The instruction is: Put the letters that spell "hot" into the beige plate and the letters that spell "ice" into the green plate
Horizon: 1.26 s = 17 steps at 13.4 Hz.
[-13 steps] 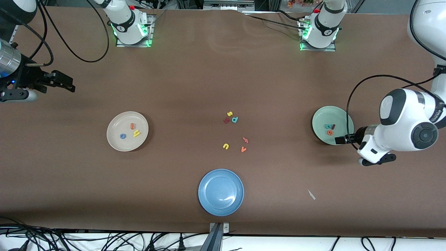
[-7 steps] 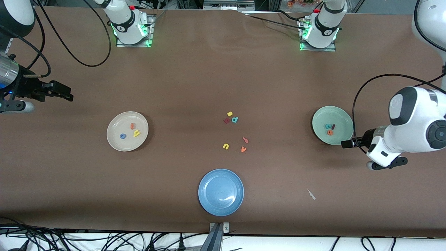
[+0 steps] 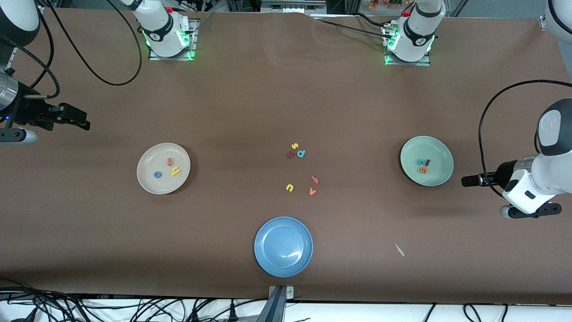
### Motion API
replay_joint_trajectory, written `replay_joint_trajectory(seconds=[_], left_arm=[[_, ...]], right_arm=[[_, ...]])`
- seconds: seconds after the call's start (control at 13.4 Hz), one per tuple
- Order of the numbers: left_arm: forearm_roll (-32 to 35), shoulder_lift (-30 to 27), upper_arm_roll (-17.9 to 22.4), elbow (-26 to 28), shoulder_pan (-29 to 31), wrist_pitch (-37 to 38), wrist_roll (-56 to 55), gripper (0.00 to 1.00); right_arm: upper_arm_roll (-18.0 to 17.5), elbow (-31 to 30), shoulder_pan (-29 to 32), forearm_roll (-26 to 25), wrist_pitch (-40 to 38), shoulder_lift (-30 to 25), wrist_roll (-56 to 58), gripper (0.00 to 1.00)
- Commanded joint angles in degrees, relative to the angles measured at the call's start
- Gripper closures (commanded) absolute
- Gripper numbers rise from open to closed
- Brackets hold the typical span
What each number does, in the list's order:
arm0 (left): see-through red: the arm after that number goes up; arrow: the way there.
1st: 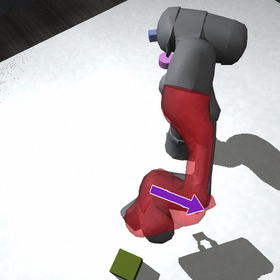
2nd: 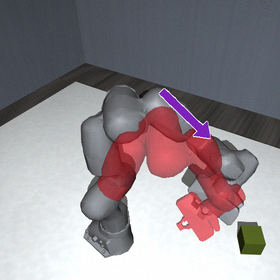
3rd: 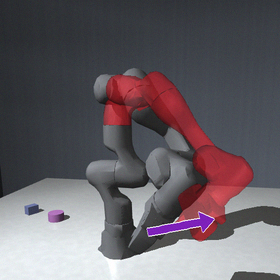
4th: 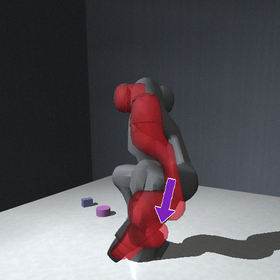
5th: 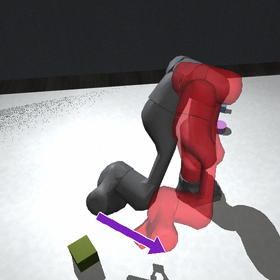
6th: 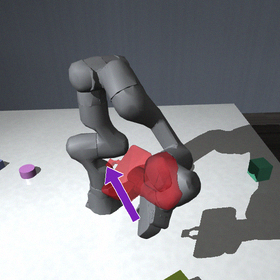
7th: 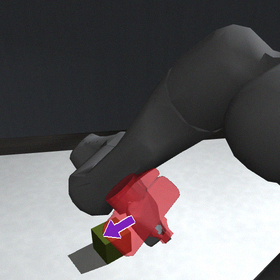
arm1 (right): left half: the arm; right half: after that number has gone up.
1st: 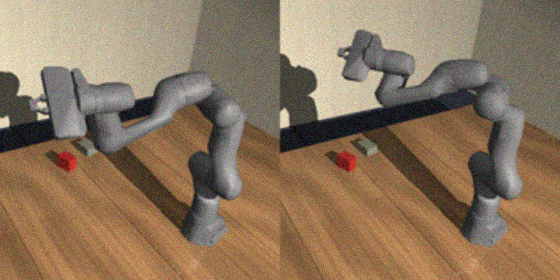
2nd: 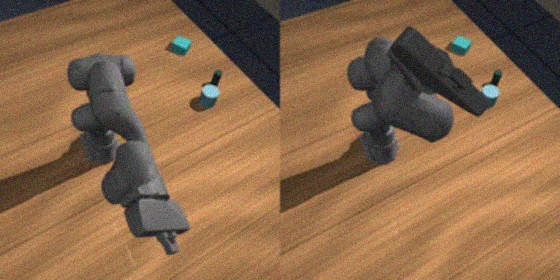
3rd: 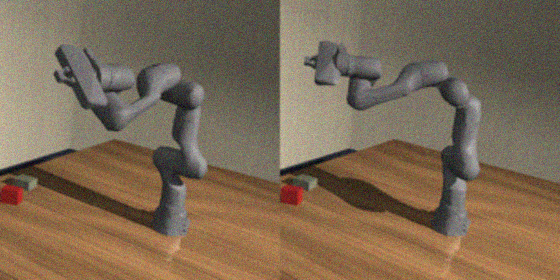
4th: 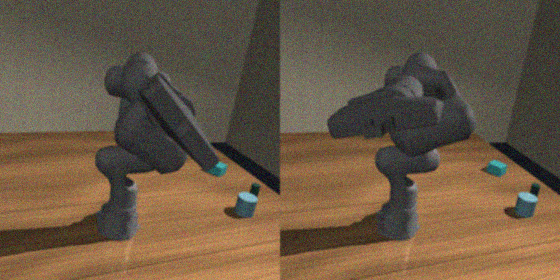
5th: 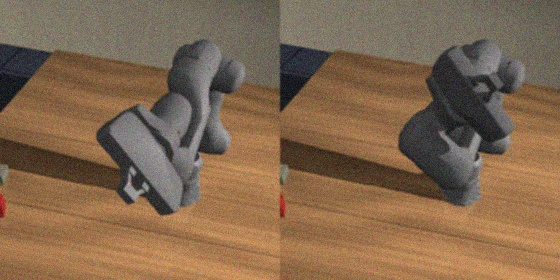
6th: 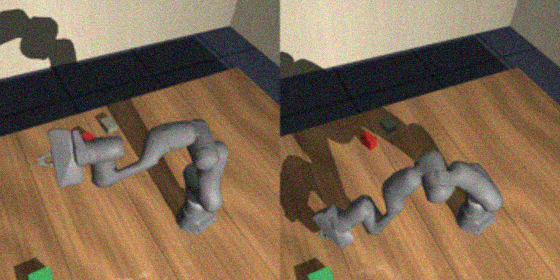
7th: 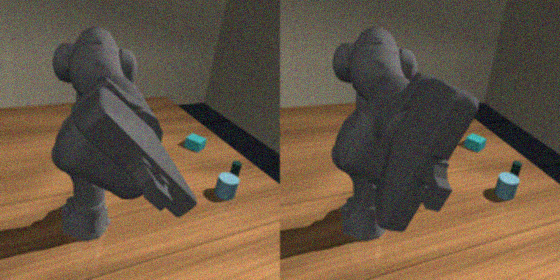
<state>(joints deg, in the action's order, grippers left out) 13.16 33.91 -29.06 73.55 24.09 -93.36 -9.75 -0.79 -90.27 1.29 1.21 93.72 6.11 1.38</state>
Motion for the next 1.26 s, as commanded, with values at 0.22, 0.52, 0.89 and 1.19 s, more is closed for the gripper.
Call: replay_joint_trajectory(seconds=[0.22, 0.52, 0.89, 1.19], left_arm=[[6.0, 0.0, -0.5, -4.3, -0.9, 4.3, 9.5, 0.0], [5.6, 0.0, -1.1, -7.3, -1.3, 5.8, 9.6, 0.0], [3.4, -0.9, -0.8, -8.5, -2.2, 6.1, 12.3, 0.0], [-9.0, -3.7, 19.1, -7.8, -15.8, 5.4, 17.8, 0.03]], right_arm=[[0.1, 3.3, -0.3, -0.9, -1.6, -0.2, 0.8, 0.0], [0.0, 3.3, -0.4, -2.4, -3.5, 0.0, 0.6, 0.0], [0.0, 3.3, -0.3, -2.3, -3.5, 0.1, 0.6, 0.0], [0.0, 3.3, -0.3, -2.4, -3.5, 0.1, 0.6, 0.0]])
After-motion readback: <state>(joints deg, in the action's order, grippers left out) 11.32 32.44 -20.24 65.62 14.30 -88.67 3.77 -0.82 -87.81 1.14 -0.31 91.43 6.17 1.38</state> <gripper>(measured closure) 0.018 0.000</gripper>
